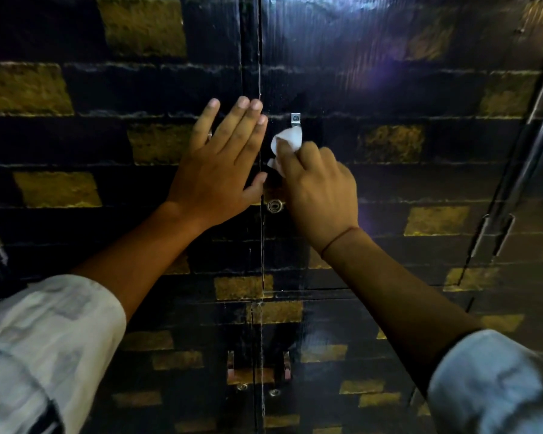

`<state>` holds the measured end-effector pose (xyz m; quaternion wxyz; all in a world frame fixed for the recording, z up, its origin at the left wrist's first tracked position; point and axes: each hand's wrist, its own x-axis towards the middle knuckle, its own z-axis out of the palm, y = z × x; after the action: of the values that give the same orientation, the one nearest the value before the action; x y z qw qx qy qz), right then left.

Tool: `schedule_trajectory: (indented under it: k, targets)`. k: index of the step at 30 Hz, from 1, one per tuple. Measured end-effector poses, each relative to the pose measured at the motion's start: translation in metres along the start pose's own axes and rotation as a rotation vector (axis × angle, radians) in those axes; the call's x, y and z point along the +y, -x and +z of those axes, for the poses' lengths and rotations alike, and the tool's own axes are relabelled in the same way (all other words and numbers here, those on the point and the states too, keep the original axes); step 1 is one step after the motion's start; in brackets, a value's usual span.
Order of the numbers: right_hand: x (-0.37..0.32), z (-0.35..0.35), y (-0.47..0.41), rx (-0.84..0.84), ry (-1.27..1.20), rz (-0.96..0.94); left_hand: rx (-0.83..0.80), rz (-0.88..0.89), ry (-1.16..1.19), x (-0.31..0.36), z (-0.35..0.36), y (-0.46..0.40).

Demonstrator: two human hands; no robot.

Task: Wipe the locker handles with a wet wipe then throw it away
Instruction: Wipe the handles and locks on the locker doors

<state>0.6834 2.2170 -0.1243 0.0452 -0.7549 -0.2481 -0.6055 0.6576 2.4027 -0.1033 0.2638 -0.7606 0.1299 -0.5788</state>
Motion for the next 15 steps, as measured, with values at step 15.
schedule_trajectory:
  k: [15]
  targets:
    - [0.033,0.006,0.042,-0.062,-0.430,-0.090,-0.054,-0.041,-0.018,0.010,-0.001,0.003]
